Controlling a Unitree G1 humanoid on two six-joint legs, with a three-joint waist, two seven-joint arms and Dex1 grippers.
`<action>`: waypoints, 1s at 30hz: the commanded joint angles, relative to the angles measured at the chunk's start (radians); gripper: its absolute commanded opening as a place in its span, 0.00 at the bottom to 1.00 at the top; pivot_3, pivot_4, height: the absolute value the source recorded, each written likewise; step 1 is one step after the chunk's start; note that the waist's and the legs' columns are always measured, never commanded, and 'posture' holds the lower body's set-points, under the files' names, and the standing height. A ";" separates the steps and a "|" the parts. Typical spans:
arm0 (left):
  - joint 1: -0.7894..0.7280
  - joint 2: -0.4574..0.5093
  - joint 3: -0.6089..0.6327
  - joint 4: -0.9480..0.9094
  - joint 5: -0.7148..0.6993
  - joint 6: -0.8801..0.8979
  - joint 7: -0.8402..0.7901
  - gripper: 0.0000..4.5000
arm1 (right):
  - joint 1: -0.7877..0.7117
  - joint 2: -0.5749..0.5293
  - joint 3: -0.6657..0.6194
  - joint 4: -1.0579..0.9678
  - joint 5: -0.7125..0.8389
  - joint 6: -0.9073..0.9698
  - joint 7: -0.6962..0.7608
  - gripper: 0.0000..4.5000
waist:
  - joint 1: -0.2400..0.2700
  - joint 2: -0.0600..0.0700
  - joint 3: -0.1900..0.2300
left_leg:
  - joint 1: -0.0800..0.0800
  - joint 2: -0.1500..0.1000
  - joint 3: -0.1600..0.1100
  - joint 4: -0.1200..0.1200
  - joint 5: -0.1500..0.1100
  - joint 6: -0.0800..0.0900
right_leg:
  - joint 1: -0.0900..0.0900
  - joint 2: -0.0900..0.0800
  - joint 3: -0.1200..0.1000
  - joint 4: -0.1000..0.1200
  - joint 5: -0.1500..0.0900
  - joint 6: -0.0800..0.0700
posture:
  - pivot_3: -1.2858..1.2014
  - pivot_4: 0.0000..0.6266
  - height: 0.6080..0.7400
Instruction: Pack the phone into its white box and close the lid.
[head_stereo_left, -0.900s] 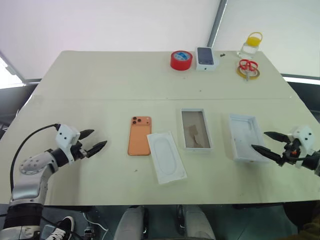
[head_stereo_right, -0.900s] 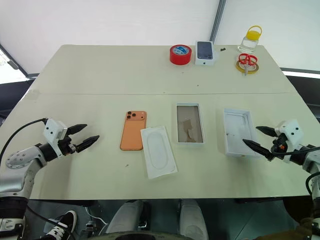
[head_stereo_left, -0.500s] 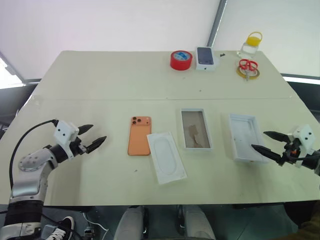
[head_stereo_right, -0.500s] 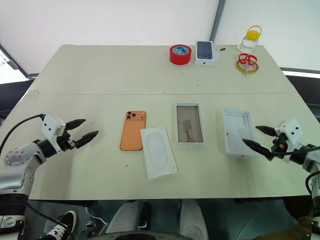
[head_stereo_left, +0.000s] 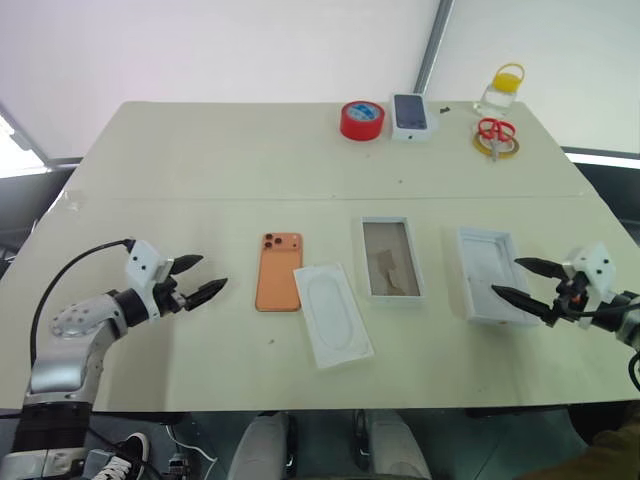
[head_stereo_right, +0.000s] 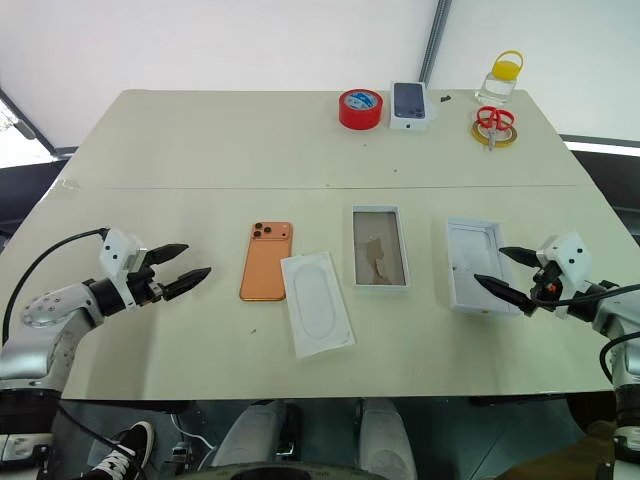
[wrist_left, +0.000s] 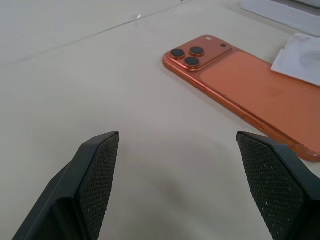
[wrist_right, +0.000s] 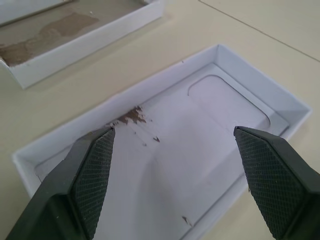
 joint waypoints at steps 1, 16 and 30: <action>0.010 0.019 0.004 -0.135 -0.106 0.159 -0.005 0.87 | -0.030 0.010 0.007 -0.069 0.017 0.013 -0.004 0.88 | 0.000 0.000 0.000 | 0.000 0.000 0.000 0.000 0.000 0.000 | 0.000 0.000 0.000 0.000 0.000 0.000 | 0.52 0.24 1.00; -0.002 -0.059 -0.078 -0.315 -0.436 0.731 0.138 0.87 | 0.017 0.052 0.147 -0.491 0.153 0.279 0.053 0.88 | 0.001 0.001 0.001 | 0.000 0.000 -0.001 0.000 0.000 0.000 | 0.001 0.001 0.000 0.000 0.000 0.000 | 0.52 0.24 1.00; -0.012 -0.239 -0.086 -0.233 -0.668 1.008 0.265 0.87 | 0.017 0.071 0.190 -0.564 0.141 0.300 0.033 0.88 | 0.003 0.001 0.000 | 0.000 -0.002 -0.002 0.000 0.000 0.000 | 0.001 0.001 0.000 0.000 0.000 0.000 | 0.52 0.24 1.00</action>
